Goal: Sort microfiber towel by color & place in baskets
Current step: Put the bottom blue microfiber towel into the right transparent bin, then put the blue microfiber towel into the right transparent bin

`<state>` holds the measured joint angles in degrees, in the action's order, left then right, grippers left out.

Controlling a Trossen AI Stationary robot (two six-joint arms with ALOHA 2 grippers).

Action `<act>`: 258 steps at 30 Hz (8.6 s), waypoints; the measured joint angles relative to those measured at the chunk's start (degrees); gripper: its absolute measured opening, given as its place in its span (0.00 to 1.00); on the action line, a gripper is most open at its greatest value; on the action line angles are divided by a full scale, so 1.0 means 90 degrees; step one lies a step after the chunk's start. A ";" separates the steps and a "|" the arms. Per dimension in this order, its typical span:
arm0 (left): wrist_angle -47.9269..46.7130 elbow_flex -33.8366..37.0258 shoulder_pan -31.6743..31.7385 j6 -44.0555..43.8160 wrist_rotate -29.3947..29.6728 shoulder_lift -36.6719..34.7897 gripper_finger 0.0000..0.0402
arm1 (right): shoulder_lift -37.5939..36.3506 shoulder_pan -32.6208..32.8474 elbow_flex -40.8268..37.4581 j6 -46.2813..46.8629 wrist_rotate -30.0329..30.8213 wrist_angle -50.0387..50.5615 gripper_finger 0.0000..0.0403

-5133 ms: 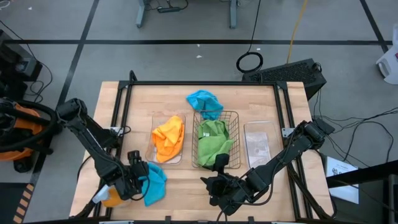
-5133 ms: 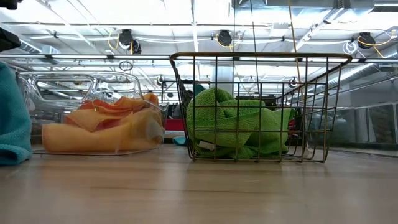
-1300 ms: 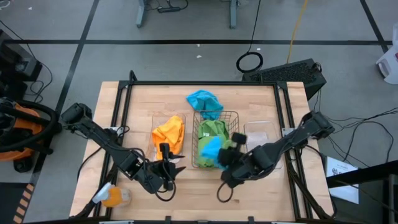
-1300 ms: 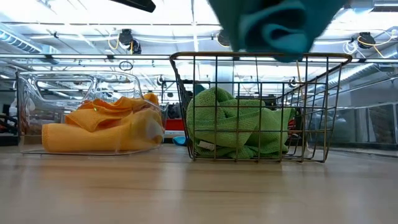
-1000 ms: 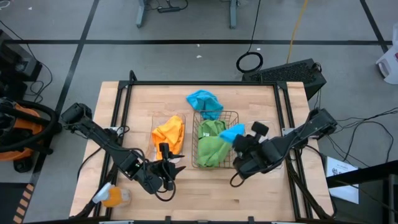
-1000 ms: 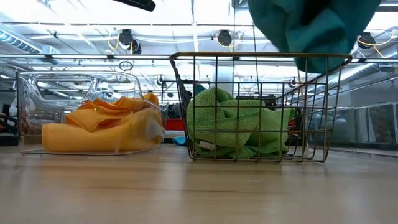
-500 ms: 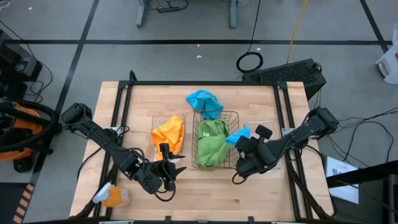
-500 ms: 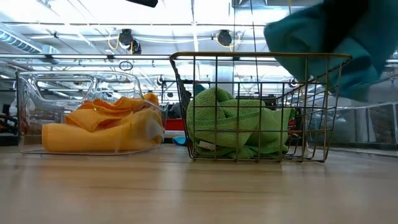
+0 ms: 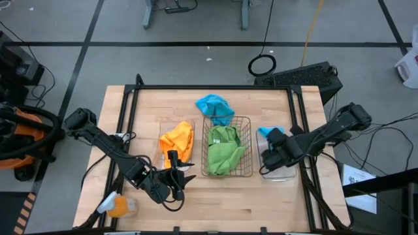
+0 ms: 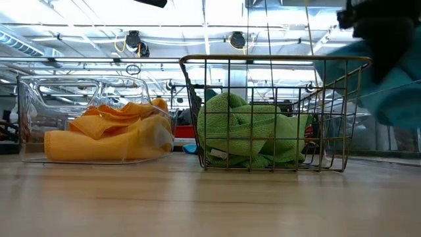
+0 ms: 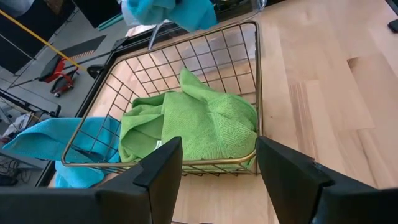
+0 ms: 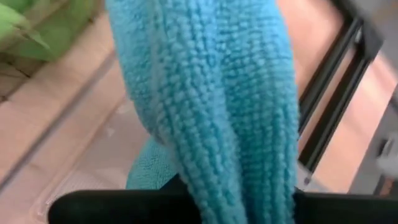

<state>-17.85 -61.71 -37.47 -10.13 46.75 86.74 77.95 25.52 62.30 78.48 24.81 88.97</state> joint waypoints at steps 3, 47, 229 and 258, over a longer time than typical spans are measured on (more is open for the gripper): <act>0.0001 0.0000 0.0000 0.0002 -0.0002 0.0000 0.53 | -0.0178 0.0015 -0.0515 0.0335 -0.0358 -0.0398 0.03; 0.0124 -0.0002 0.0000 -0.0012 -0.0004 0.0002 0.53 | 0.0178 0.0010 -0.1209 0.0130 -0.0582 -0.2208 0.69; 0.3018 -0.0070 0.6895 0.1123 -0.5928 0.1508 0.74 | 0.0177 0.1008 -0.0407 -0.4303 0.2709 -0.5578 0.00; 0.4233 -0.0545 0.4282 0.2746 -0.5325 -0.0767 0.01 | 0.0175 0.0447 -0.0412 -0.5930 0.3607 -0.7022 0.10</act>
<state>20.25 -66.62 1.07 14.58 -1.17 79.83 79.53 29.54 58.59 25.10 57.28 25.77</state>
